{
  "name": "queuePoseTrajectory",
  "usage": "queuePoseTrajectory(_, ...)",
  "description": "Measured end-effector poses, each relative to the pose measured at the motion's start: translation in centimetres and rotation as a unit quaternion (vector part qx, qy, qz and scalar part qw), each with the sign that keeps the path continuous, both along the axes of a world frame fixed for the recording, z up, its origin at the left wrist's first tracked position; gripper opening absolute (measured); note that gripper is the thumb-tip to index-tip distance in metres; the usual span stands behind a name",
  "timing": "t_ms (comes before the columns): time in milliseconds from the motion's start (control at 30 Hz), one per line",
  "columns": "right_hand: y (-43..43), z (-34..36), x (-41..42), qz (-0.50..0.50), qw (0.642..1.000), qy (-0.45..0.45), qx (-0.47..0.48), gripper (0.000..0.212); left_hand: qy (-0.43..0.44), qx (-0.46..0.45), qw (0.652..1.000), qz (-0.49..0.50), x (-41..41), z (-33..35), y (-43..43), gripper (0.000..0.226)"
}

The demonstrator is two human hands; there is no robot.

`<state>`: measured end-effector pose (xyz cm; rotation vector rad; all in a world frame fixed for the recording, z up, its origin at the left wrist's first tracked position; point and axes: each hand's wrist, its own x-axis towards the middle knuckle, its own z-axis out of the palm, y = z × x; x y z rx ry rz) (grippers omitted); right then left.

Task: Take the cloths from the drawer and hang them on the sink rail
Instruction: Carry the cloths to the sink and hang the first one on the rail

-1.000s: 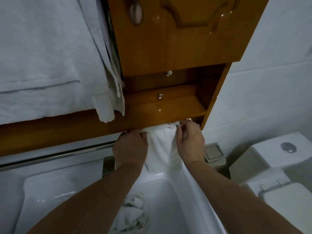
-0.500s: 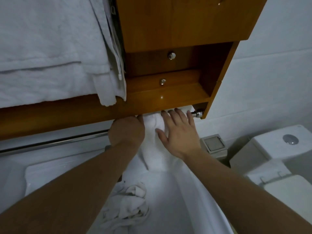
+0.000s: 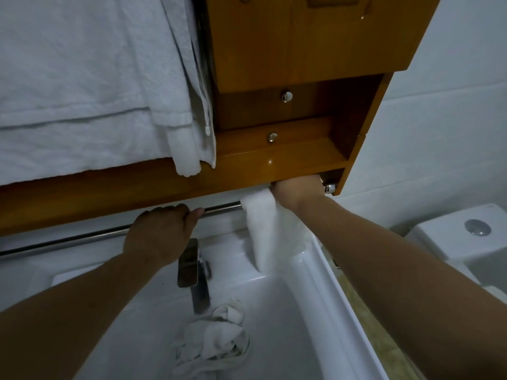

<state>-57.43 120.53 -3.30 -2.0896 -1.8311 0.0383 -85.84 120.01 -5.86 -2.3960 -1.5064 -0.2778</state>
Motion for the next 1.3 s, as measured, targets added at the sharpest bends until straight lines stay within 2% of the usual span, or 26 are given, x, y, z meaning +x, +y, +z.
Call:
queuePoseTrajectory(100,-0.6,-0.8,0.2,0.052,0.998,0.006,0.026,0.032,0.007,0.056,0.998,-0.021,-0.3,0.2,0.2,0.065)
queuePoseTrajectory(167,-1.3,-1.0,1.0,0.092,0.994,0.004,0.061,0.04,-0.004,0.053,0.998,-0.025,-0.1,0.2,0.3,0.067)
queuePoseTrajectory(267,-2.4,-1.0,0.6,0.136,0.985,-0.087,0.059,0.064,0.004,0.063,0.998,-0.017,-0.3,0.0,0.5,0.064)
queuePoseTrajectory(333,-3.1,-1.1,-0.1,0.134,0.977,-0.157,0.056,0.068,0.011,0.073,0.997,-0.02,-0.6,0.0,0.6,0.062)
queuePoseTrajectory(400,-3.7,-1.4,-0.7,0.116,0.975,-0.182,0.058,0.074,0.011,0.093,0.995,-0.021,-0.7,-0.3,0.6,0.061)
queuePoseTrajectory(533,-4.1,-1.9,-1.5,0.102,0.977,-0.185,0.031,0.088,0.015,0.096,0.995,-0.014,-0.5,-0.6,0.5,0.061)
queuePoseTrajectory(700,-3.0,-0.7,-1.9,0.104,0.979,-0.173,-0.015,0.083,0.012,0.092,0.995,-0.027,-0.7,-0.4,0.4,0.059)
queuePoseTrajectory(833,-1.6,0.8,-2.1,0.105,0.986,-0.087,-0.099,0.083,0.04,0.068,0.995,-0.053,-1.6,-1.1,0.1,0.066)
queuePoseTrajectory(967,0.1,1.5,-2.7,0.108,0.97,0.156,-0.154,0.043,0.045,0.056,0.997,-0.033,-1.1,-0.4,0.0,0.07)
queuePoseTrajectory(1033,0.6,1.5,-3.0,0.114,0.956,0.212,-0.166,0.03,0.055,0.044,0.997,-0.038,0.1,0.0,-0.4,0.079)
queuePoseTrajectory(1100,0.7,1.3,-3.0,0.104,0.951,0.242,-0.159,0.026,0.055,0.028,0.996,-0.064,1.4,0.0,-1.0,0.088)
queuePoseTrajectory(1167,0.4,0.9,-2.8,0.086,0.968,0.207,-0.114,0.026,0.04,-0.014,0.996,-0.073,2.6,0.4,-1.3,0.081)
queuePoseTrajectory(1233,0.1,-0.1,-2.8,0.092,0.993,0.062,-0.028,0.029,0.024,-0.052,0.996,-0.074,3.6,0.8,-1.0,0.068)
queuePoseTrajectory(1300,-0.2,-0.9,-3.0,0.105,0.993,-0.037,0.035,0.047,0.015,-0.083,0.994,-0.072,4.7,1.0,-0.5,0.062)
